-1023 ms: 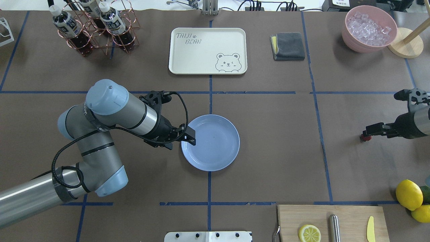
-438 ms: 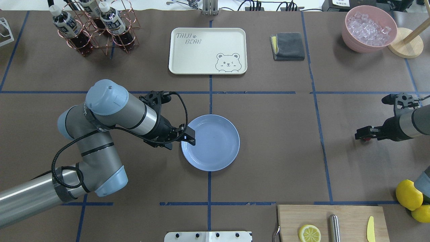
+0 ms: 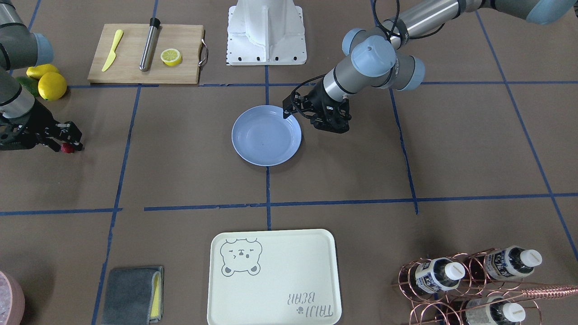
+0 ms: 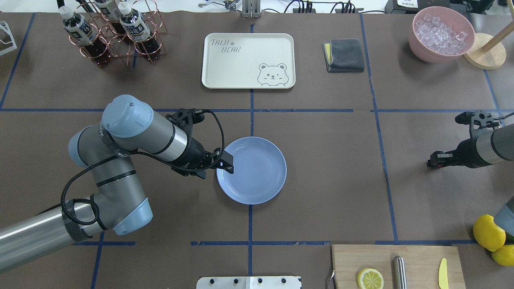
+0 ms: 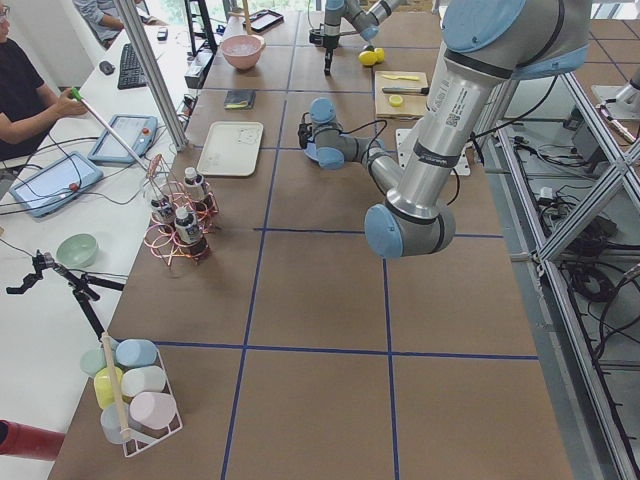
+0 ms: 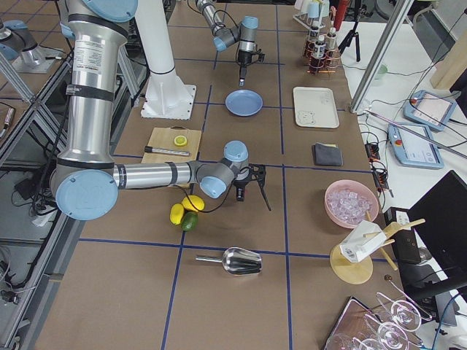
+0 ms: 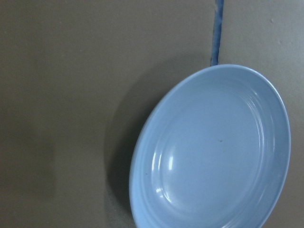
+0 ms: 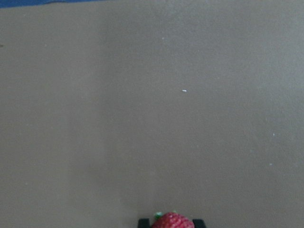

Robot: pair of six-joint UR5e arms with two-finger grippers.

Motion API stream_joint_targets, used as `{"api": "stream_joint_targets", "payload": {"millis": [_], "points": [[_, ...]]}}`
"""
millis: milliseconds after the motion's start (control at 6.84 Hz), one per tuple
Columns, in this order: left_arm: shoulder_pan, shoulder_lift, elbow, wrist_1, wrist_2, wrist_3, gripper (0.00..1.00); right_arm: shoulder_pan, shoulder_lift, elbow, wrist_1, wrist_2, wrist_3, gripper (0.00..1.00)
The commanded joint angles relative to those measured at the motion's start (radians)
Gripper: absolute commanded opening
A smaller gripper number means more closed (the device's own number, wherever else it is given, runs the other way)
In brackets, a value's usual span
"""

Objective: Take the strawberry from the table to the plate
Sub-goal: 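Reach the right gripper to the red strawberry and grasp it, then carry the strawberry over the plate with the right gripper while the left releases it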

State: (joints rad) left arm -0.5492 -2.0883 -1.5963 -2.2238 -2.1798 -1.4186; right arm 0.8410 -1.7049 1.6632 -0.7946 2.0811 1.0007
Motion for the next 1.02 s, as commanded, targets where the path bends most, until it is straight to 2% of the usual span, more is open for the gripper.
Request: {"api": "stream_joint_targets", "payload": {"millis": [0, 146, 292, 438, 585, 731, 877], "points": [[0.0, 0.001, -0.002, 0.0, 0.0, -0.005, 0.94, 0.004, -0.004, 0.045, -0.002, 0.004, -0.007, 0.0], [-0.002, 0.001, -0.011, 0.001, 0.0, -0.006, 0.94, 0.0, -0.001, 0.094, -0.011, 0.007, 0.012, 0.0], [-0.003, 0.016, -0.043, 0.001, 0.0, -0.007, 0.94, -0.034, 0.008, 0.149, -0.012, 0.001, 0.114, 0.0], [-0.003, 0.052, -0.077, 0.001, 0.0, -0.005, 0.94, -0.098, 0.075, 0.171, -0.014, -0.043, 0.248, 0.0], [-0.006, 0.072, -0.097, 0.001, 0.002, -0.002, 0.94, -0.222, 0.156, 0.173, -0.02, -0.171, 0.391, 0.0], [-0.018, 0.089, -0.118, 0.001, 0.002, 0.007, 0.94, -0.273, 0.28, 0.173, -0.131, -0.206, 0.497, 0.0], [-0.024, 0.097, -0.126, 0.001, 0.002, 0.009, 0.94, -0.331, 0.42, 0.17, -0.291, -0.243, 0.551, 0.0]]}}
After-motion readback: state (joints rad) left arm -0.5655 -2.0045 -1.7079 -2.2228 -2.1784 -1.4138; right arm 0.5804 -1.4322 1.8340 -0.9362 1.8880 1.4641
